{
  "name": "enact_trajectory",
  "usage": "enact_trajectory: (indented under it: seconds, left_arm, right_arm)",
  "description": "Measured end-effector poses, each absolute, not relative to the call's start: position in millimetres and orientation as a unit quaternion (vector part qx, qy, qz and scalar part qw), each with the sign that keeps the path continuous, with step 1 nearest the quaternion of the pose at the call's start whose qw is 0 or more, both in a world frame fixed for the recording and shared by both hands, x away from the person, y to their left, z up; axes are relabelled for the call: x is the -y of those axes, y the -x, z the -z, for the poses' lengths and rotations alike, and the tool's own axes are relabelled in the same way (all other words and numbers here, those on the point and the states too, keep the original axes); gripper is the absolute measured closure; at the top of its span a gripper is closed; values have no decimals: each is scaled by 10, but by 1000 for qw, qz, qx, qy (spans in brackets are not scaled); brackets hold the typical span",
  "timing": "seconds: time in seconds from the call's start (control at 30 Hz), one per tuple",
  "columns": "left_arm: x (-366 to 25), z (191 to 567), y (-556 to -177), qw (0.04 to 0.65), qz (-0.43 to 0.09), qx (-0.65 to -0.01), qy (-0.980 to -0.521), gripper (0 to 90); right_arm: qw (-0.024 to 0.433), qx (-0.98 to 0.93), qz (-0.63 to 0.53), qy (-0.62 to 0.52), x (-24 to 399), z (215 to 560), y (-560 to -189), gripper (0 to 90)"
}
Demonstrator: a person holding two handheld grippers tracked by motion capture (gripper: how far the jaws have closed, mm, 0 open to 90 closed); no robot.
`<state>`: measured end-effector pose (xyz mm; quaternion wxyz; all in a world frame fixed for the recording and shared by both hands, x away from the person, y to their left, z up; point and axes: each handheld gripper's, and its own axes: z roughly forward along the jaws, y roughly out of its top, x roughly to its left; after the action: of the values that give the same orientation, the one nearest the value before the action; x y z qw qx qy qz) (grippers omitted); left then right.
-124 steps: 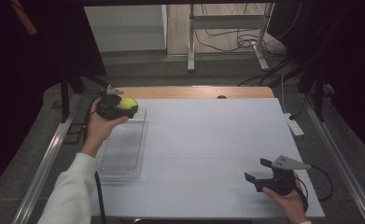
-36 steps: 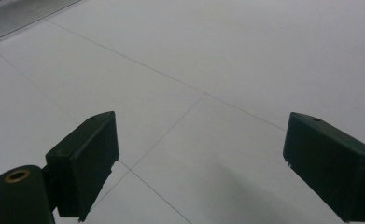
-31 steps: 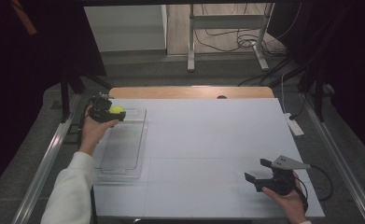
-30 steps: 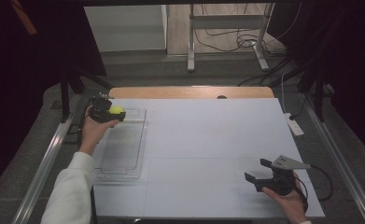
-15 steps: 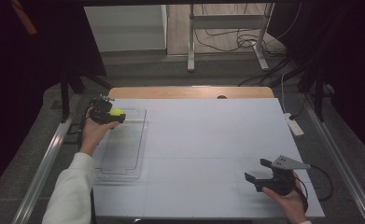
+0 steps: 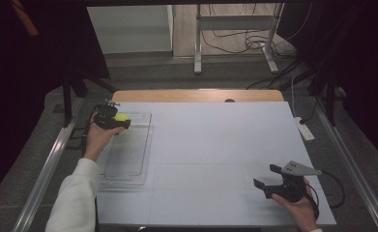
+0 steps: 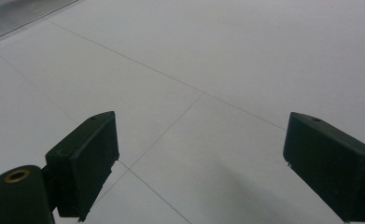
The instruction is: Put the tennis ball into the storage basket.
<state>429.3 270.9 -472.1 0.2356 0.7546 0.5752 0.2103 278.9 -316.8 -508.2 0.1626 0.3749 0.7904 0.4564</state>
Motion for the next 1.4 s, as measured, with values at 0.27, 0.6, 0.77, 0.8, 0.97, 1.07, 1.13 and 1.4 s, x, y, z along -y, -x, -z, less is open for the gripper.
enact_trajectory:
  seconds: [0.27,0.6,0.77,0.8,0.97,1.07,1.13,1.4]
  left_arm:
    - [-2704,4783,-4306,231,-199,-579,-756,270]
    - [-2653,4832,-4337,212,-183,-580,-765,269]
    - [-2622,4851,-4353,207,-179,-580,-767,269]
    - [-2615,4857,-4357,204,-178,-580,-769,269]
    - [-2607,4873,-4366,192,-180,-581,-770,268]
    - [-2600,4882,-4372,190,-180,-582,-770,267]
    - [-2600,4887,-4375,188,-179,-581,-771,267]
    - [-2585,4856,-4364,196,-188,-580,-768,278]
  right_arm:
    - [162,-791,-456,-375,3168,5083,-2791,106]
    - [162,-792,-455,-374,3166,5085,-2792,106]
    - [162,-792,-454,-374,3162,5087,-2794,106]
    - [162,-792,-455,-374,3163,5086,-2793,106]
    - [161,-792,-455,-374,3165,5088,-2793,106]
    - [161,-793,-454,-373,3163,5090,-2794,106]
    - [161,-793,-454,-374,3164,5090,-2796,106]
    - [161,-792,-454,-374,3165,5091,-2797,106]
